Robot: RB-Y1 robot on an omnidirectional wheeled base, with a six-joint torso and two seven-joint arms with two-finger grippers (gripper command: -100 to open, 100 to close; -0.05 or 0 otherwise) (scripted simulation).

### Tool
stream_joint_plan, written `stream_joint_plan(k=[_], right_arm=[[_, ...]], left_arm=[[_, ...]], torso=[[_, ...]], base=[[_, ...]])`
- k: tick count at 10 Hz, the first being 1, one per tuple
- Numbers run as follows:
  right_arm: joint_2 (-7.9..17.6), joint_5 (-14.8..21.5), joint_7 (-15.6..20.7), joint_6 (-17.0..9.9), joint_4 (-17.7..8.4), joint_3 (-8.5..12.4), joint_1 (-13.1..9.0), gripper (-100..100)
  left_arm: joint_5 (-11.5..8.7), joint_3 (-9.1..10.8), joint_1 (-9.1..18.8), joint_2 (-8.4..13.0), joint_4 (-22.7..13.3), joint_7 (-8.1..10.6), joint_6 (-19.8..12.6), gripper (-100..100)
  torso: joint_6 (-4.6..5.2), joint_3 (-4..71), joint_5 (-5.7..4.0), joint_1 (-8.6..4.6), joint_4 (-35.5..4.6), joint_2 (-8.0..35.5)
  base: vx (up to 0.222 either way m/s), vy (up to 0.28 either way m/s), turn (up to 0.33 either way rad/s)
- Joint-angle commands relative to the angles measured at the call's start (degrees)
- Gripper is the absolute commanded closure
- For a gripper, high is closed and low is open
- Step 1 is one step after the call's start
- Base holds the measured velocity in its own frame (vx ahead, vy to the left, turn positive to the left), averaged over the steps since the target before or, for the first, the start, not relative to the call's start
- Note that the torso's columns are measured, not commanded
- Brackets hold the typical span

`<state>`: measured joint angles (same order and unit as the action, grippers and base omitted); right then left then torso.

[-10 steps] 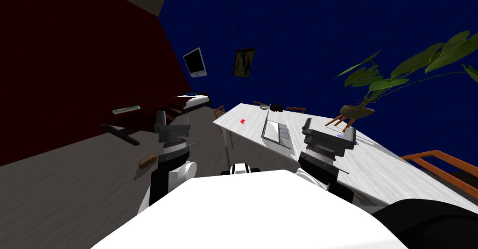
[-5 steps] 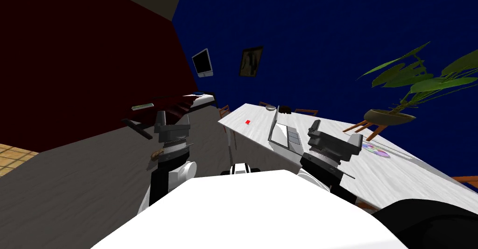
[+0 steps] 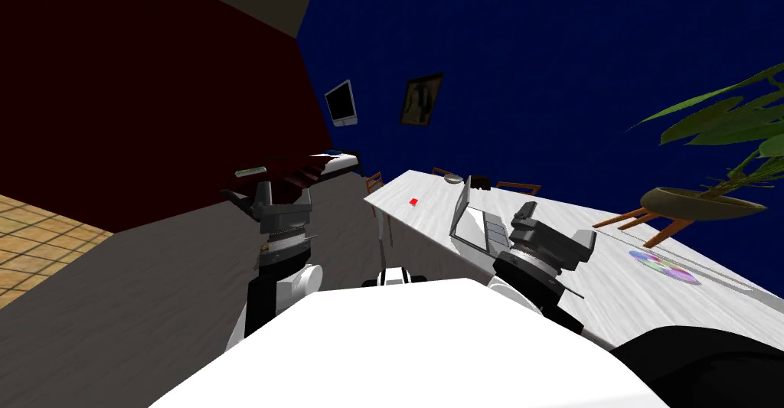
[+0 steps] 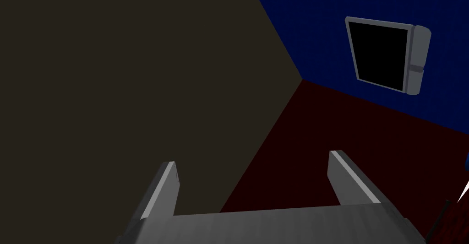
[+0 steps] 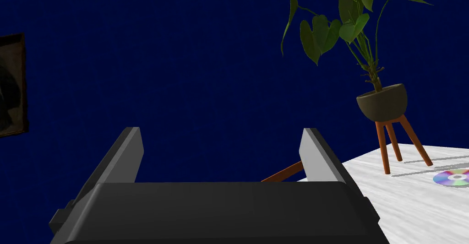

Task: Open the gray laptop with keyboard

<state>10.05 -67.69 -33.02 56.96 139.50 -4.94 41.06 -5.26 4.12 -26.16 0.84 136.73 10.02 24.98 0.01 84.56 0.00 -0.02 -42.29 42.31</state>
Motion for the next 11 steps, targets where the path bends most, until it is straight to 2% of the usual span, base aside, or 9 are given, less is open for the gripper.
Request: stream_joint_plan(k=[1,4,5,7,9,10,11], right_arm=[[-0.3,-3.6,-0.6,1.5,0.2,-0.5,-0.3,-100],[-0.8,-8.8,-1.8,4.0,0.5,-1.3,-0.6,-100],[-0.8,-9.0,-1.8,4.0,0.5,-1.3,-0.6,-100],[-1.2,-13.0,-2.8,6.2,1.0,-2.1,-1.1,-100],[-1.5,-15.8,-3.3,7.3,1.3,-2.5,-1.4,-100],[-1.5,-16.1,-3.3,7.3,1.3,-2.5,-1.4,-100],[-1.8,-18.1,-3.7,8.2,1.6,-2.9,-1.6,-100]], left_arm=[[0.0,0.0,0.0,0.0,0.0,0.0,0.0,0],[0.0,0.0,0.0,0.0,0.0,0.0,0.0,0],[0.0,0.0,0.0,0.0,0.0,0.0,0.0,0],[0.0,0.0,0.0,0.0,0.0,0.0,0.0,0],[0.0,0.0,0.0,0.0,0.0,0.0,0.0,0],[0.0,0.0,0.0,0.0,0.0,0.0,0.0,0],[0.0,0.0,0.0,0.0,0.0,0.0,0.0,0]], torso=[[-0.02,0.0,0.0,0.02,0.0,0.0],[0.01,0.0,-0.01,-0.02,0.0,0.0],[-0.02,0.0,0.0,0.01,0.0,0.0],[-0.02,0.0,0.0,0.03,0.0,0.0],[0.02,0.0,0.0,0.01,0.0,0.0],[-0.01,0.0,0.0,0.01,0.0,0.0],[0.0,0.0,-0.01,-0.03,0.0,0.0]], base=[[0.034,0.032,0.075],[0.036,0.03,0.133],[0.033,0.023,0.066],[0.042,0.033,0.174],[0.045,0.027,0.076],[0.025,0.019,0.064],[0.024,0.023,0.111]])
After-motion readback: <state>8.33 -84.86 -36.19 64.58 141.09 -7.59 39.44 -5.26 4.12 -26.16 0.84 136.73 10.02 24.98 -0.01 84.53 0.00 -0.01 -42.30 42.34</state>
